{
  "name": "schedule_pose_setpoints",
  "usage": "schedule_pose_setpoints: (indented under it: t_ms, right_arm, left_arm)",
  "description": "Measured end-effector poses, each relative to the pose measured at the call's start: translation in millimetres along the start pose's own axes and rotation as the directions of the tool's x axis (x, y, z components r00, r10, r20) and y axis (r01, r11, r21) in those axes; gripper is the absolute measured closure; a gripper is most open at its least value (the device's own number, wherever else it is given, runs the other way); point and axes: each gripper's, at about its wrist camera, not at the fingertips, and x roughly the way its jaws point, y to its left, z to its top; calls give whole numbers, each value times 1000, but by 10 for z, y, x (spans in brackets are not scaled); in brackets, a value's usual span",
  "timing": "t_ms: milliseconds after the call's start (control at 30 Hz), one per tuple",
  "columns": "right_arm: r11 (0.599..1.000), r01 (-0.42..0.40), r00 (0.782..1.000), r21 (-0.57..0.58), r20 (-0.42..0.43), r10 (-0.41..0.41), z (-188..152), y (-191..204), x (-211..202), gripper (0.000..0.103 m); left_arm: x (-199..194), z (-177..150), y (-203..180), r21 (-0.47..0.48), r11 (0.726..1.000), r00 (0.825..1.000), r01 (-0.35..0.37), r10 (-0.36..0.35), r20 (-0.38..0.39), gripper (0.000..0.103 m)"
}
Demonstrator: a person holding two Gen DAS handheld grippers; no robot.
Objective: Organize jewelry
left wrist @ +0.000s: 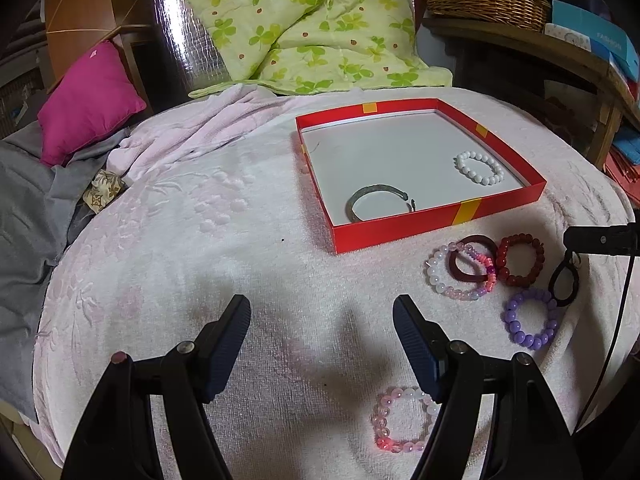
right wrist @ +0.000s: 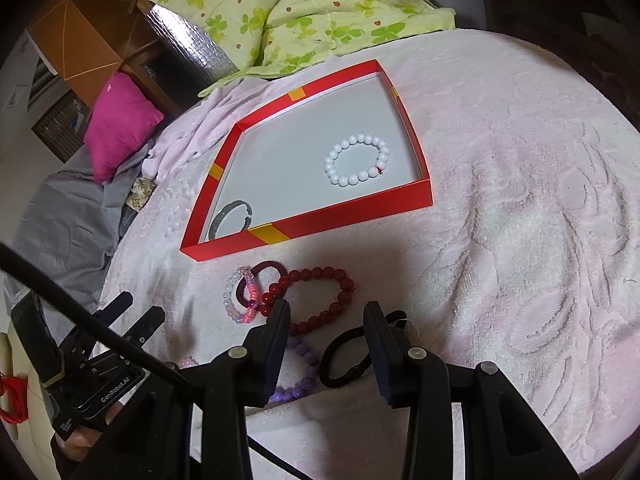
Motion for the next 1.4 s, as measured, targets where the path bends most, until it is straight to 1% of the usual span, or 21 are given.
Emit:
schedule_pose_setpoints:
  t_ms: [200, 433, 633, 700, 767, 933, 1033, 1133, 1200, 1267, 1333, 1367, 1400]
  right_arm:
    - [1000, 5, 1000, -4, -5, -5, 12, -20, 33, 62]
    - [1000, -9, 1000, 9, -6, 9, 23, -115, 90, 62]
    - [1000, -4, 1000, 10, 4, 4, 50, -163, 142, 62]
    - [1000, 3, 1000, -4, 19, -3, 78, -153, 152, 62]
    - [1000, 19, 999, -16, 28, -19, 117, -141, 159, 62]
    - [1000, -1, 998, 19, 55, 0, 174, -202, 116, 62]
    - [1000, 1, 999, 11, 39, -1, 194, -187, 188, 62]
    - [1000, -7, 1000, -11, -7, 7, 211, -132, 338, 62]
    - [999, 14, 999, -40, -32, -16, 201, -80, 433, 62]
    - [996, 43, 998, -83, -33, -46, 185, -15, 474, 63]
    - [990, 67, 997, -122, -23, -70, 169, 49, 476, 78]
    - [988, 72, 997, -134, -28, -76, 158, 62, 490, 92]
    - [987, 78, 996, -141, -28, -83, 148, 72, 497, 92]
  left_arm:
    - [5, -14, 1, 0, 1000, 1000, -2, 2, -4, 29]
    - [48, -31, -28, 2, 1000, 1000, 9, -8, -22, 29]
    - [63, -18, -58, -14, 998, 997, 69, -69, -25, 29]
    - [53, -9, -84, -15, 995, 995, 96, -96, -17, 29]
    - [51, -6, -111, -8, 994, 994, 108, -109, -13, 29]
    - [115, 18, -173, -6, 990, 989, 143, -143, -25, 29]
    - [178, 46, -193, -14, 988, 987, 154, -154, -39, 29]
    - [233, 71, -211, -23, 984, 983, 175, -176, -52, 29]
    - [260, 78, -215, -28, 982, 980, 187, -188, -58, 29]
    - [296, 86, -223, -35, 978, 976, 207, -209, -67, 29]
    - [334, 102, -230, -46, 974, 971, 224, -227, -75, 29]
    - [349, 111, -234, -48, 973, 970, 227, -230, -75, 29]
    - [368, 122, -247, -46, 971, 969, 233, -236, -76, 29]
